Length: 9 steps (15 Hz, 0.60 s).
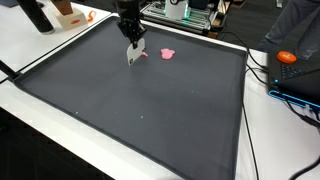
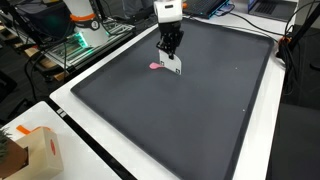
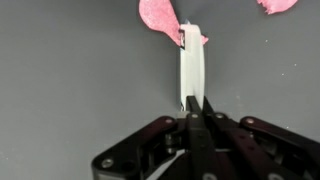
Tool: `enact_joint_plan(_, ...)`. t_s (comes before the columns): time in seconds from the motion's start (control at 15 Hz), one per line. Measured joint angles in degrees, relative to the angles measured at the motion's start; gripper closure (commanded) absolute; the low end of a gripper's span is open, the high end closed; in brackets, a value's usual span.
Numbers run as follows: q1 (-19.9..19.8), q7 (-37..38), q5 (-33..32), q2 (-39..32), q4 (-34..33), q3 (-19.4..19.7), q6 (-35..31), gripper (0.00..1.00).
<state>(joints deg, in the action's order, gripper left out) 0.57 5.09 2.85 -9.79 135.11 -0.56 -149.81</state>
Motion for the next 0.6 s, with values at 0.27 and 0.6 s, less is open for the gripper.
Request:
enact_joint_plan(0.27, -0.5, 0.0, 0.1, -0.3, -0.5, 0.5, 0.1, 0.99)
enact_joint_plan(0.6, -1.9, -2.3, 3.3, 0.5, 0.7, 0.7, 1.5, 0.99)
